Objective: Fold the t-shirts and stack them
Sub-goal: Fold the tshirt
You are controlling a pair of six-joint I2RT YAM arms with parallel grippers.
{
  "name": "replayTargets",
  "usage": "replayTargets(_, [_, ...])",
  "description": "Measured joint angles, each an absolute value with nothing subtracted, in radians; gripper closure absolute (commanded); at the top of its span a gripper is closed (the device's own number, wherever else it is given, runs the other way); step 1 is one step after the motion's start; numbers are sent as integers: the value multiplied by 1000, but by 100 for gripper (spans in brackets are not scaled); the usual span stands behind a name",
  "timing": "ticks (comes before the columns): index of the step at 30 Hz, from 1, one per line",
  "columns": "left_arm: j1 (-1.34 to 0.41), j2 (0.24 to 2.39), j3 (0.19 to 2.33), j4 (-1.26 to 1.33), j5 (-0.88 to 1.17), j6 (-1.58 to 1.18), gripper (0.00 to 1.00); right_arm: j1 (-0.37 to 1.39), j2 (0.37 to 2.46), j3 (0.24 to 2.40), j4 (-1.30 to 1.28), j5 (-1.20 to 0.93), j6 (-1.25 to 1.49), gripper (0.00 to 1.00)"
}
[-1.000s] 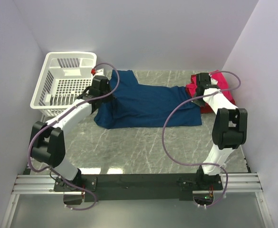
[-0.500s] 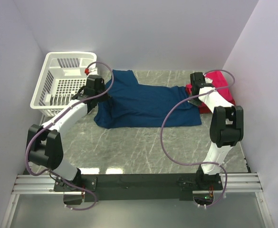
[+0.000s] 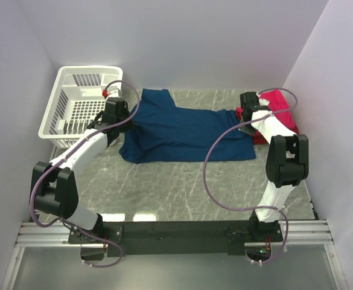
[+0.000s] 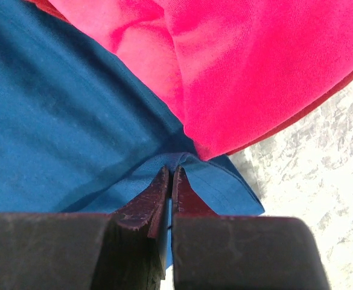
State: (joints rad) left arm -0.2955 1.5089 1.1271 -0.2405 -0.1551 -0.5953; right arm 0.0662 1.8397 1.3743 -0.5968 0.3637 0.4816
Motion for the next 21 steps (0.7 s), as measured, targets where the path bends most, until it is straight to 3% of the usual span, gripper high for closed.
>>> replayTargets(17, [-270, 1494, 1117, -245, -152, -596, 100, 70, 1853, 1377, -603, 375, 481, 100])
replayTargets(20, [-267, 1497, 1117, -245, -142, -598, 81, 72, 1863, 1386, -611, 372, 478, 95])
replayTargets(21, [-266, 1500, 1119, -245, -139, -600, 63, 74, 1866, 1393, -613, 369, 477, 89])
